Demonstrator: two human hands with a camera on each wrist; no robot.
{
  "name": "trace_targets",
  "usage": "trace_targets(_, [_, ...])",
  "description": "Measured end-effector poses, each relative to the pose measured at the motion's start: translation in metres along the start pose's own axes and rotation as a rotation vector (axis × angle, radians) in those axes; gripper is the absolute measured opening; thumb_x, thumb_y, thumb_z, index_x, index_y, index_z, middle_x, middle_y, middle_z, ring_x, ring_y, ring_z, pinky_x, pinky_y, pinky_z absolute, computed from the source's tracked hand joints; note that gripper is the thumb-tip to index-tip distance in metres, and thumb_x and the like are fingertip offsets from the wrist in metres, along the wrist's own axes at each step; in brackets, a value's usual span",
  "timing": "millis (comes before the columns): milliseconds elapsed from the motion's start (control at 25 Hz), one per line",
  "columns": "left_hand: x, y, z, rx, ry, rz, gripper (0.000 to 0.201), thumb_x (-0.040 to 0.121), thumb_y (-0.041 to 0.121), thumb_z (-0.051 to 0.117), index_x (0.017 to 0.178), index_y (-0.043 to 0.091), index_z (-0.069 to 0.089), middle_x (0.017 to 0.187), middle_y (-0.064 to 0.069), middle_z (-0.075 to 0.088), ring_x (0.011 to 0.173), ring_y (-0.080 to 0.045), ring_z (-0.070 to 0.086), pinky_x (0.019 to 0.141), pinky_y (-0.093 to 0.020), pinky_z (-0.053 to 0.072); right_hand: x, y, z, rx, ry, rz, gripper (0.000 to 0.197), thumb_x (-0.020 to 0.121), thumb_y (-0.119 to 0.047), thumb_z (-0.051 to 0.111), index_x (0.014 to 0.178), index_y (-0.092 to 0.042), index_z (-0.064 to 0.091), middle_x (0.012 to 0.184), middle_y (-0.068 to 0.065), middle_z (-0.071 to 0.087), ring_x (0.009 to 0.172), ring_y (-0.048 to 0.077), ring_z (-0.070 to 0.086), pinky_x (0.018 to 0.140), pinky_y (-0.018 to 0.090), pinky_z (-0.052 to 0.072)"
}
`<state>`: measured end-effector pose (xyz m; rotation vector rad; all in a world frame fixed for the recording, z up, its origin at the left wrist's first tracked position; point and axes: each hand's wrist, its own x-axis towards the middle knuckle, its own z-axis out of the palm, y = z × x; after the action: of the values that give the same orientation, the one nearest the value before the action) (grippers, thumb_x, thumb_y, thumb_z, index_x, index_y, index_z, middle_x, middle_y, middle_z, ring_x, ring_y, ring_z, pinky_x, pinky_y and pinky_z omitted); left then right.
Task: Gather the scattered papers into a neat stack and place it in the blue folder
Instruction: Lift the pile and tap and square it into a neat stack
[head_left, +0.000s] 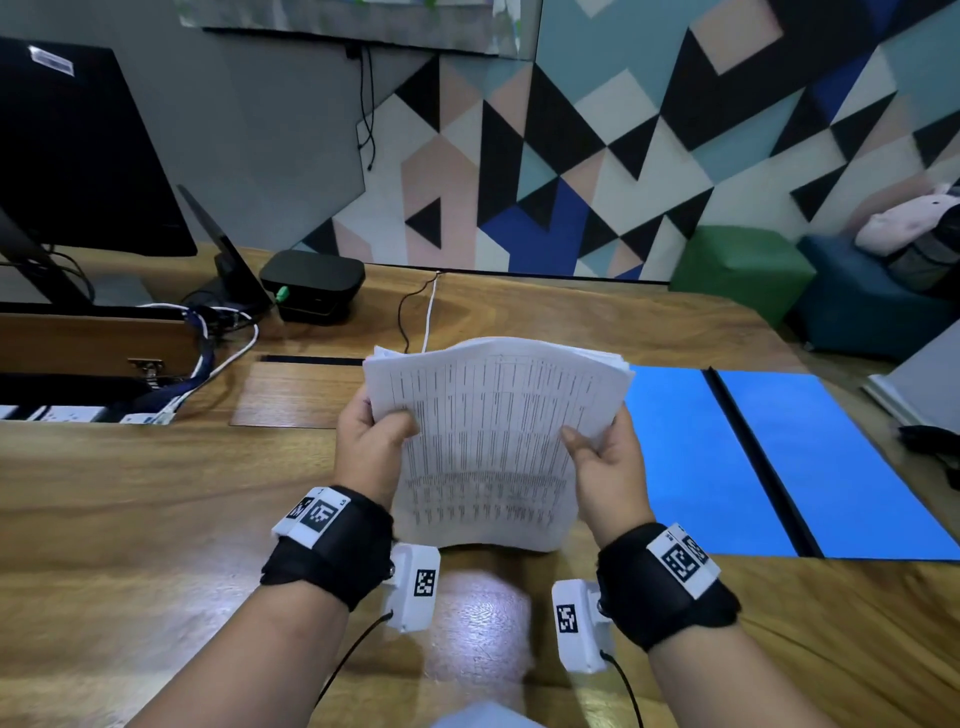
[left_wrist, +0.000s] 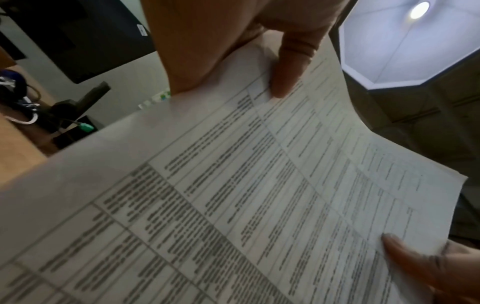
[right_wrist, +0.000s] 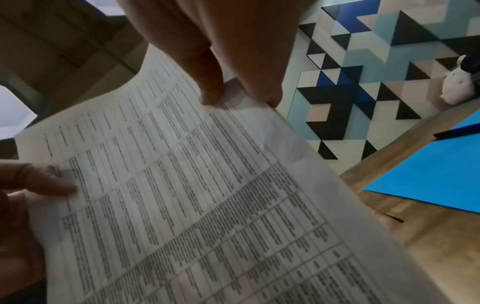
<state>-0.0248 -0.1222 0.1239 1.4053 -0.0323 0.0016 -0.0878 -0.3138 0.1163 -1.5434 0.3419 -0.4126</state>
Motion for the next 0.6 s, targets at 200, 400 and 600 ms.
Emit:
trace_targets(200, [-0.003, -0.006, -0.008, 0.034, -0.029, 0.05, 0.036, 0.064, 0.004, 0.05, 0.097, 0.014, 0.061, 0.086, -0.002, 0.065, 0.077, -0.009, 0.064, 0.058, -0.022, 0.053, -0.007, 0.01, -0.006, -0.007, -0.015, -0.006, 0.038, 0.089, 0.002, 0.055, 0.112, -0.028, 0.047, 0.106, -0.012, 0.062, 0.098, 0.003, 0.06, 0.083, 0.024, 0.049])
trace_targets(400, [-0.001, -0.012, -0.009, -0.014, 0.025, 0.008, 0.029, 0.067, 0.003, 0.051, 0.09, 0.018, 0.06, 0.086, 0.0, 0.065, 0.08, -0.015, 0.063, 0.062, -0.027, 0.051, -0.009, 0.002, 0.004, 0.049, -0.02, -0.027, 0.034, 0.093, 0.001, 0.048, 0.1, -0.033, 0.05, 0.099, -0.014, 0.064, 0.088, -0.004, 0.064, 0.073, 0.019, 0.052])
trace_targets(600, [-0.008, -0.005, -0.009, 0.06, 0.003, 0.122, 0.045, 0.066, 0.002, 0.053, 0.107, 0.021, 0.051, 0.09, 0.008, 0.059, 0.074, 0.009, 0.059, 0.066, -0.023, 0.05, -0.017, -0.002, 0.001, -0.052, 0.038, -0.225, 0.061, 0.086, -0.011, 0.061, 0.129, -0.043, 0.031, 0.124, -0.005, 0.053, 0.114, -0.001, 0.055, 0.095, 0.03, 0.046])
